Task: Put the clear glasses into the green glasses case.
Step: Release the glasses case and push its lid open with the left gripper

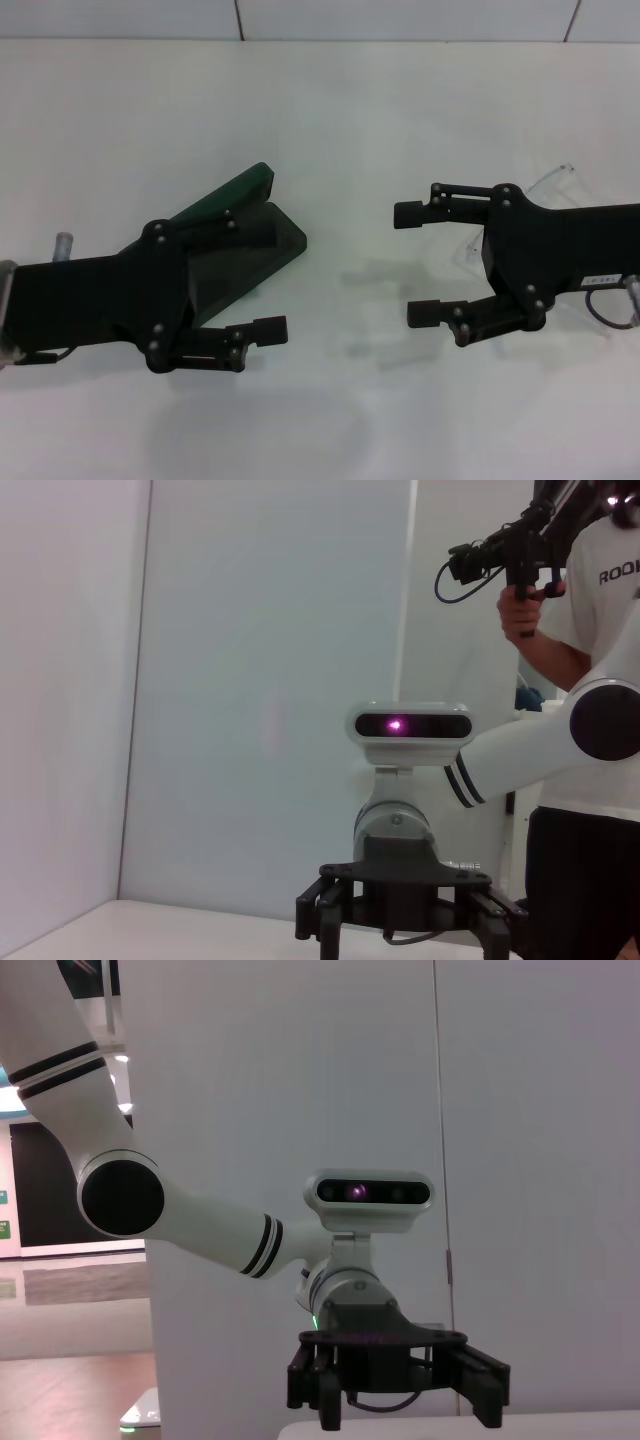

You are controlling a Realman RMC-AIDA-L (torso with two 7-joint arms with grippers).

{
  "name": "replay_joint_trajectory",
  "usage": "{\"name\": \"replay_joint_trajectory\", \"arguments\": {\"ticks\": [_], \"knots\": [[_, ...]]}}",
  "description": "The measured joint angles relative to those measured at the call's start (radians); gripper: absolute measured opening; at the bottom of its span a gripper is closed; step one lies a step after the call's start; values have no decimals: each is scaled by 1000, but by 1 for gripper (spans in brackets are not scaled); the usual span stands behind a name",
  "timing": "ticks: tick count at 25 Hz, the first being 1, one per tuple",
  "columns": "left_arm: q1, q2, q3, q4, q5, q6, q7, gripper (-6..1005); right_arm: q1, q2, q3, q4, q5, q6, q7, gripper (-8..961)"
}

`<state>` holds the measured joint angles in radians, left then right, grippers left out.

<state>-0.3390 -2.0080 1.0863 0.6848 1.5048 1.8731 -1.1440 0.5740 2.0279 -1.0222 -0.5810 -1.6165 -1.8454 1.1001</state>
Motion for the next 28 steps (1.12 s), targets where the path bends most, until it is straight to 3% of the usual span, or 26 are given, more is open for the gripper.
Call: {"name": "replay_joint_trajectory", "arguments": {"ticks": [15, 18, 22, 23, 28], "knots": [[8, -5, 0, 5, -6, 2, 2, 878, -29, -2, 1, -8, 21, -4, 2, 874], [10, -19, -49, 26, -8, 0, -5, 877, -39, -5, 8, -17, 23, 25, 2, 874], [68, -78, -157, 211, 7, -54, -83, 876, -76, -11, 11, -64, 23, 98, 9, 873], [101, -91, -151, 316, 11, -115, -148, 876, -92, -11, 12, -88, 23, 121, 12, 873], [152, -86, -68, 602, 67, -342, -512, 875, -176, -14, 31, -233, 17, 182, 77, 872]]}}
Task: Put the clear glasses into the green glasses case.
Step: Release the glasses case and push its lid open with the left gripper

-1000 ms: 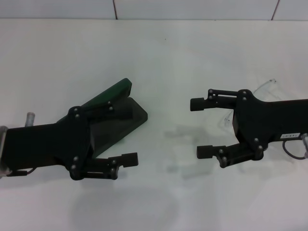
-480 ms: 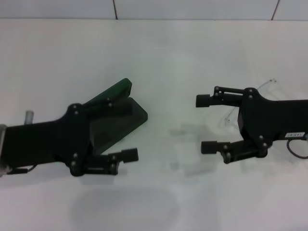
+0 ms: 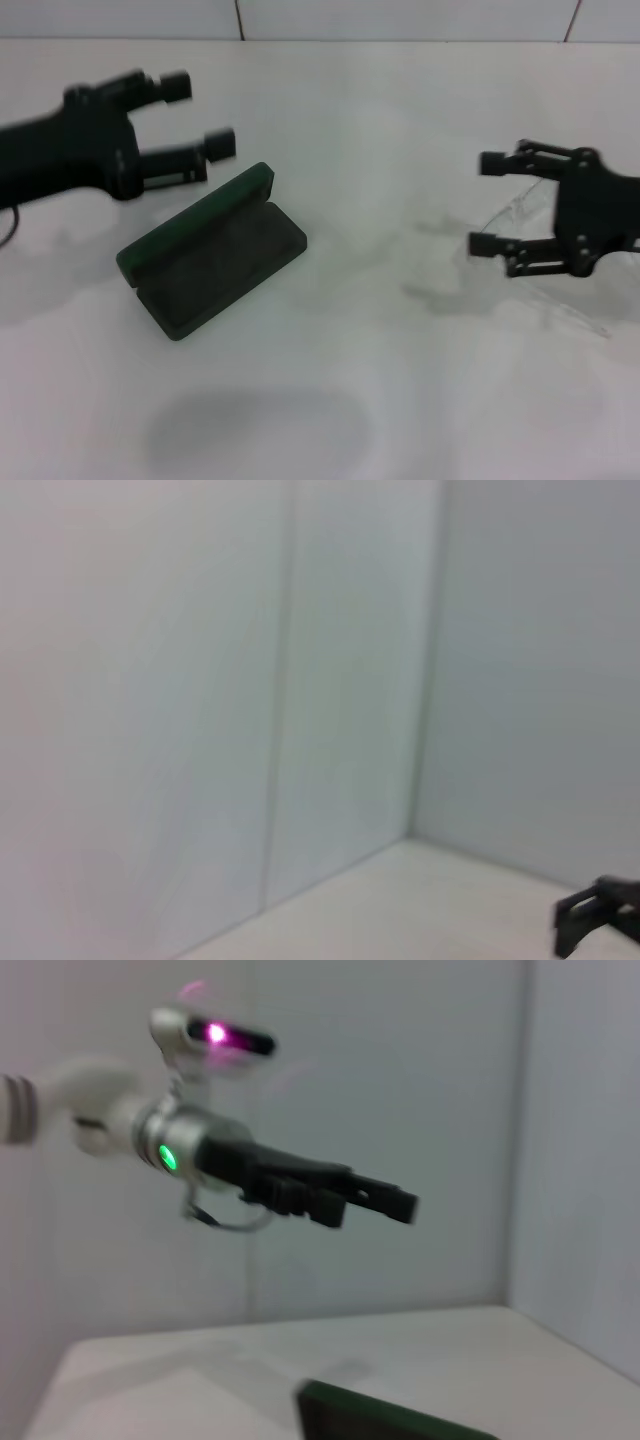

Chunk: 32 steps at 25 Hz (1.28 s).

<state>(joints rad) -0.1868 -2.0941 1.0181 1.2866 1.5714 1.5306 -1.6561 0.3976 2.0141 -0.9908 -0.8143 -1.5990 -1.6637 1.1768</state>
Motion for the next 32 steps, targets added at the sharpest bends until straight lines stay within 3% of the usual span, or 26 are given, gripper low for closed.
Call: {"name": "replay_joint_trajectory", "arguments": {"ticks": [6, 7, 12, 32], "knots": [[-75, 3, 21, 201, 325, -56, -392, 851, -50, -3, 41, -76, -4, 13, 49, 872], [-115, 3, 46, 217, 442, -56, -496, 847, -54, -5, 45, -82, -4, 11, 55, 872], [-193, 6, 115, 200, 670, -52, -646, 827, -77, -9, 49, -125, -5, 7, 80, 872], [-354, 7, 142, -51, 868, -129, -692, 740, -71, 0, 54, -123, -52, 24, 73, 872]]}}
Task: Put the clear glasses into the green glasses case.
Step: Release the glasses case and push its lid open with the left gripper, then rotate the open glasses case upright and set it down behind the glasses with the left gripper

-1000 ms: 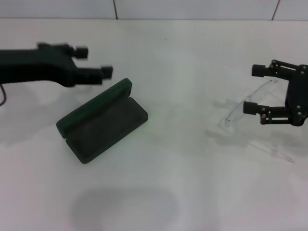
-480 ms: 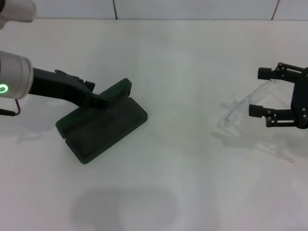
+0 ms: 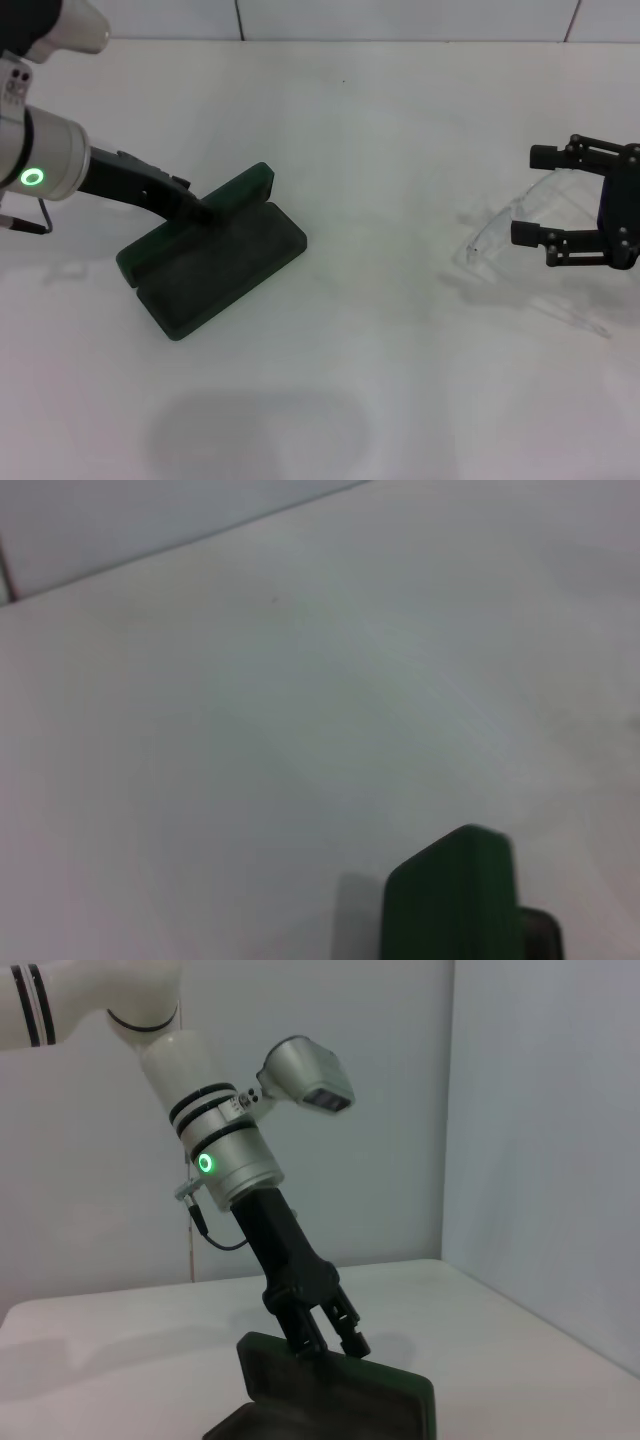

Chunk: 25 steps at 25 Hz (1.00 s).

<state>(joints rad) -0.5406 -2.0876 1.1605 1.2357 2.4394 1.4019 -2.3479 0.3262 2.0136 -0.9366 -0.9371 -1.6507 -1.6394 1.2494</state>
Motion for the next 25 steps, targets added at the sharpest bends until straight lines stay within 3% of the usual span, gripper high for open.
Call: {"name": "replay_joint_trajectory", "arguments": {"ticks": [7, 15, 25], "knots": [[-41, -1, 3, -59, 73, -5, -16, 680, 1, 0, 1, 3, 1, 19, -12, 872], [-36, 1, 6, -41, 11, 41, -3, 529, 1, 0, 1, 6, 3, 21, -19, 873], [17, -2, 170, 132, 19, 58, -24, 286, -1, 1, 1, 31, 17, 21, -35, 873]]}}
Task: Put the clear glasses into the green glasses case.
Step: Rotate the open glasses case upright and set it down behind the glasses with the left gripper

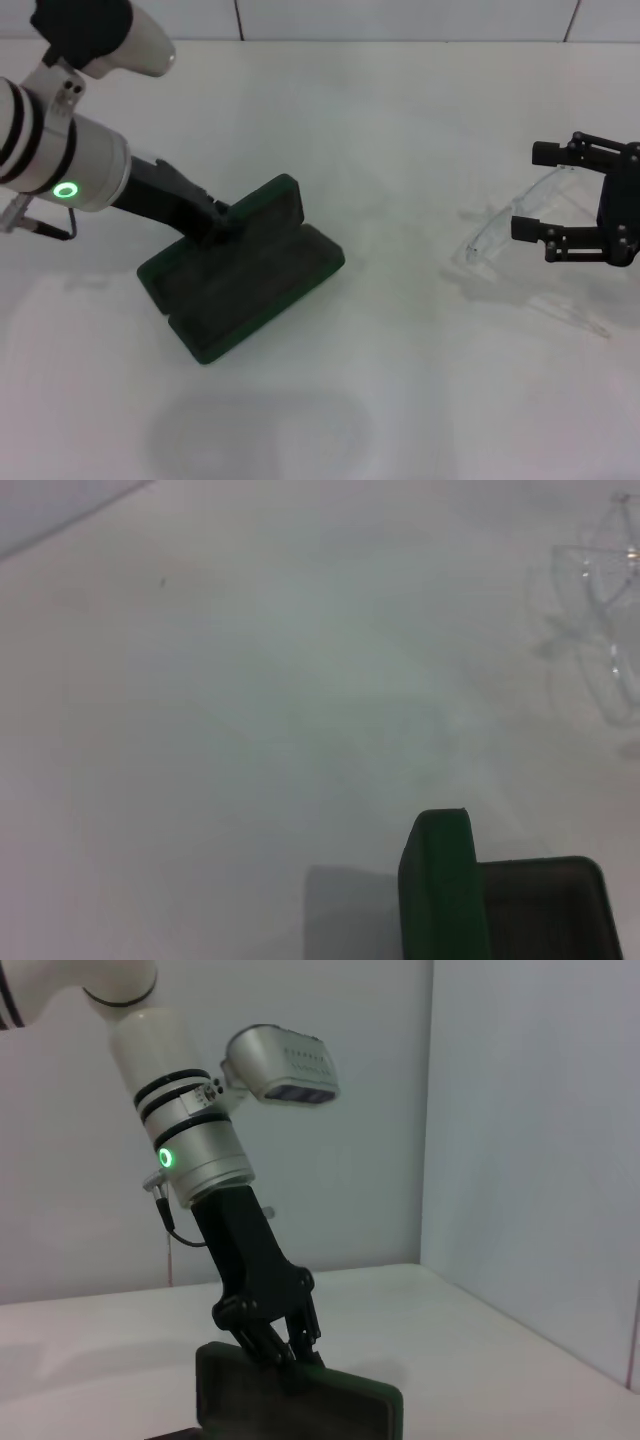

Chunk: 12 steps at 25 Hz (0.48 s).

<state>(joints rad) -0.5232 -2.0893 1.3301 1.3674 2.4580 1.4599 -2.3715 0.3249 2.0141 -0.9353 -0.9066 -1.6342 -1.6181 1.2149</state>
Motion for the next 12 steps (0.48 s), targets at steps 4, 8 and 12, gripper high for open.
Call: {"name": "replay_joint_trajectory", "arguments": {"ticks": [4, 8, 12], "knots": [[42, -2, 63, 115, 1, -19, 3, 213, -8, 0, 8, 3, 14, -1, -7, 873], [43, -1, 129, 144, 14, -31, 7, 194, -22, 0, 76, 3, 16, -40, -7, 873], [43, -2, 237, 152, 35, -91, 18, 201, -45, 0, 188, 10, 26, -113, -12, 873]]}}
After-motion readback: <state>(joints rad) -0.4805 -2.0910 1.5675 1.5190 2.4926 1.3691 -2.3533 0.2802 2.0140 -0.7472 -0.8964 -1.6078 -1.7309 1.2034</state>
